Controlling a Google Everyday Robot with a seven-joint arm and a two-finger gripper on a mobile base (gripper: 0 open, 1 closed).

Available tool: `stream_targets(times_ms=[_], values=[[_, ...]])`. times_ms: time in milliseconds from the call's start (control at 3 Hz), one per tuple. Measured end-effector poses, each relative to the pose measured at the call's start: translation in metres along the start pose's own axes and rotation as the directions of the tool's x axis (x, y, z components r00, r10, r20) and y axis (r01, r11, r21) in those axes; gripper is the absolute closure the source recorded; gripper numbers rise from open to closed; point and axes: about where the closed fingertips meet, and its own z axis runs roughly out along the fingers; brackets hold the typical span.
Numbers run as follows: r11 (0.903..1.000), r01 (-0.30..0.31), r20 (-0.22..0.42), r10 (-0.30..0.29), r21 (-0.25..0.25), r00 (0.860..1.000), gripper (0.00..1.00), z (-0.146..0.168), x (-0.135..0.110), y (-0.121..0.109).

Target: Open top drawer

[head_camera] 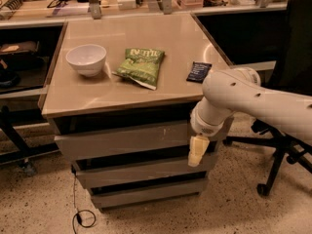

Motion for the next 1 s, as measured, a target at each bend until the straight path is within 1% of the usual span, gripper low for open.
stream_targets(times_ms=[333, 667, 1000], values=[[0.9997, 0.013, 0.002, -0.013, -0.020, 1.000, 0.00, 0.0104, -0.0025, -0.0015], [0.9988, 0.001, 0.013, -0.001, -0.049, 1.000, 0.17, 0.0193, -0.0027, -0.0027], [0.9988, 0.001, 0.013, 0.000, -0.050, 1.000, 0.40, 0.0194, -0.0027, -0.0027]])
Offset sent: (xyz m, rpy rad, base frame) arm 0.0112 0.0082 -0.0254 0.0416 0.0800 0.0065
